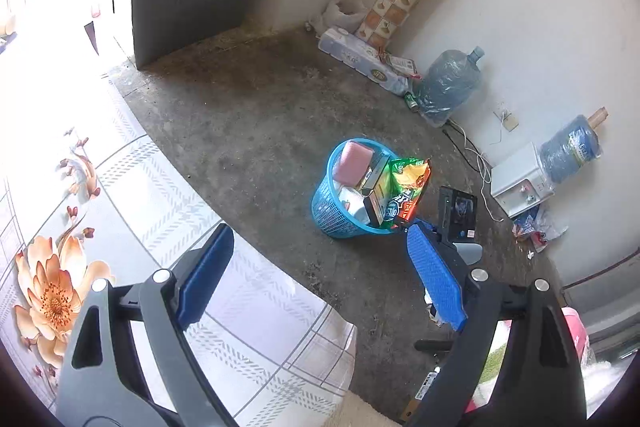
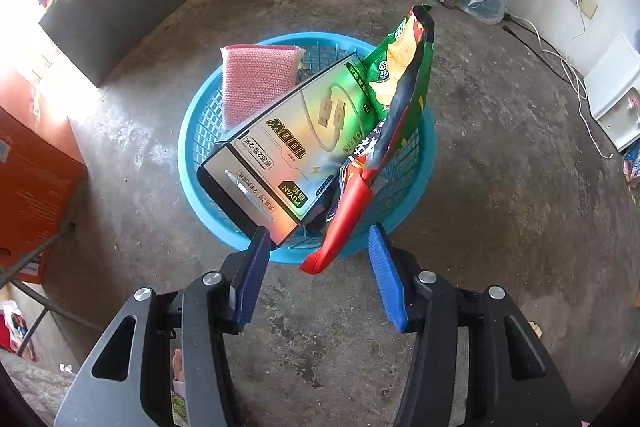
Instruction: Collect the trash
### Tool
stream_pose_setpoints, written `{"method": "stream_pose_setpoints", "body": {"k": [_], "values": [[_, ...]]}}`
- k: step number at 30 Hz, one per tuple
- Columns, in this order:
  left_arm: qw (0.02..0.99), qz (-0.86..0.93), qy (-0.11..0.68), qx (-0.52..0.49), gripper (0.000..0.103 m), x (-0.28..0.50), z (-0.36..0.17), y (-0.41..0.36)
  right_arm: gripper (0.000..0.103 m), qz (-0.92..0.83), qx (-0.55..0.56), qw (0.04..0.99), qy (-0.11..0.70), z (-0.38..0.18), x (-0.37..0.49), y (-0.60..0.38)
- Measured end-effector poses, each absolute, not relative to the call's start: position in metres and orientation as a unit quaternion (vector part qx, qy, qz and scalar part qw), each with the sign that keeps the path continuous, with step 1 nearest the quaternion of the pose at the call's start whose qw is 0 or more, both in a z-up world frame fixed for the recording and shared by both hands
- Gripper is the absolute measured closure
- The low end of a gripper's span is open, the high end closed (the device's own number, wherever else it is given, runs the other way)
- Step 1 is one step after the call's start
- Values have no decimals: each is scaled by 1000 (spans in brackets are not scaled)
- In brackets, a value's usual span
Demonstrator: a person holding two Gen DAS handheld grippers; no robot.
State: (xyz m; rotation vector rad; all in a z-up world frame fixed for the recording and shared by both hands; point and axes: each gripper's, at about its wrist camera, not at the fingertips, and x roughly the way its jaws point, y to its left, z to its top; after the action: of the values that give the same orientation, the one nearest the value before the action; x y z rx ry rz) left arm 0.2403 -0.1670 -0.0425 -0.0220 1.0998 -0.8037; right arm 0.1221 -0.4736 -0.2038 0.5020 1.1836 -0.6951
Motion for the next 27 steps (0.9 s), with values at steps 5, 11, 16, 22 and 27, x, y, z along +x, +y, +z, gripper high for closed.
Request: {"method": "stream_pose_setpoints", "body": {"k": [5,11,16,22,27], "values": [[788,-368,493,-24,19,222,-28,-140,49,-317,247,764,505,-163,96,-462],[818,-364,446,-22,19,181,2,-104,48,-281,246,822,430,-75,61,-408],[838,-347,420,-42,14,143,18,-72,25,-237,192,884,355,4,43,-335],[870,-301,385,-62,9,103,30,-42,6,-181,129,936,274,79,29,-257],[887,-233,391,-79,9,84,31,-23,6,-110,115,949,274,108,31,-206]]}}
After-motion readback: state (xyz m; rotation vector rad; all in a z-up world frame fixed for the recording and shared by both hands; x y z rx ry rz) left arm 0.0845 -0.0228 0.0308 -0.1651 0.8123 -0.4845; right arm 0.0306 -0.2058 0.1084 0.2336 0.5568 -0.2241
